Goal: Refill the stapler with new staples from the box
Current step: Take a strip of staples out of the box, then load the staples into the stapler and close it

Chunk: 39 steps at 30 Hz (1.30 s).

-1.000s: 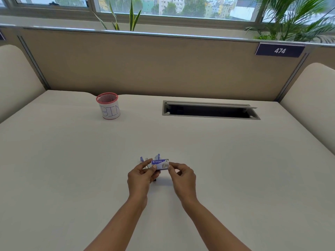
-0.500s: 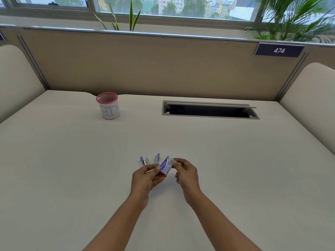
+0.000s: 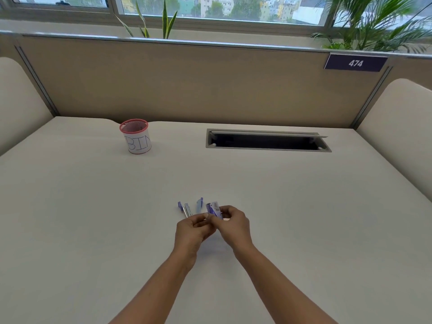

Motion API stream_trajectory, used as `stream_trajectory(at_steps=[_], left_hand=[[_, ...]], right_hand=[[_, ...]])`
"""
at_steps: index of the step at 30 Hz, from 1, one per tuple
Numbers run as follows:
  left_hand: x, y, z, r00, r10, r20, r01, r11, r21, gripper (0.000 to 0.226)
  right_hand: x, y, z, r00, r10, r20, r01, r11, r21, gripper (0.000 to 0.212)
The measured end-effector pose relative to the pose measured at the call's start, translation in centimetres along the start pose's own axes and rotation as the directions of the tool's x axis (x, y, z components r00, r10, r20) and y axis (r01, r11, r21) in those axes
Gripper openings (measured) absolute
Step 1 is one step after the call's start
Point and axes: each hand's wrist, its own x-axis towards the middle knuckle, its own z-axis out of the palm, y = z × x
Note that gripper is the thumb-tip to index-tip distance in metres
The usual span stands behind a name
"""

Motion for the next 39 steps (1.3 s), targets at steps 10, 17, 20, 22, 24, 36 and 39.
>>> stream_trajectory(at_steps=[10, 17, 20, 22, 24, 36, 39], left_hand=[[1.1, 0.3, -0.5, 0.991, 0.087, -0.1, -0.077, 0.992, 0.098, 0.02], [2.9, 0.3, -3.0, 0.925, 0.22, -0.309, -0.114, 0.938, 0.326, 0.016], [3.6, 0.0, -3.8, 0.916, 0.217, -0.338, -0.088, 0.93, 0.358, 0.017], [3.9, -0.2, -4.1, 0.916, 0.208, -0.344, -0.076, 0.93, 0.359, 0.018], [4.1, -0.3, -4.1, 0.919, 0.199, -0.341, -0.068, 0.931, 0.36, 0.017], [4.9, -0.5, -4.0, 0.93, 0.186, -0.316, -0.039, 0.907, 0.419, 0.02], [4.9, -0.5, -4.1, 0.935, 0.179, -0.305, -0.03, 0.899, 0.436, 0.022]], right_hand=[[1.9, -0.3, -0.5, 0.997, -0.068, -0.047, 0.059, 0.984, -0.167, 0.029], [6.1, 1.9, -4.4, 0.975, -0.095, -0.201, 0.012, 0.925, -0.379, 0.027], [7.2, 2.6, -6.3, 0.962, -0.091, -0.256, -0.022, 0.914, -0.406, 0.03], [7.9, 3.0, -7.2, 0.956, -0.079, -0.282, -0.047, 0.909, -0.415, 0.031], [8.5, 3.3, -7.9, 0.95, -0.06, -0.306, -0.075, 0.908, -0.412, 0.029], [9.4, 4.4, -9.6, 0.926, -0.039, -0.375, -0.138, 0.892, -0.432, 0.038], [9.2, 4.5, -9.7, 0.924, -0.037, -0.381, -0.143, 0.89, -0.433, 0.043]])
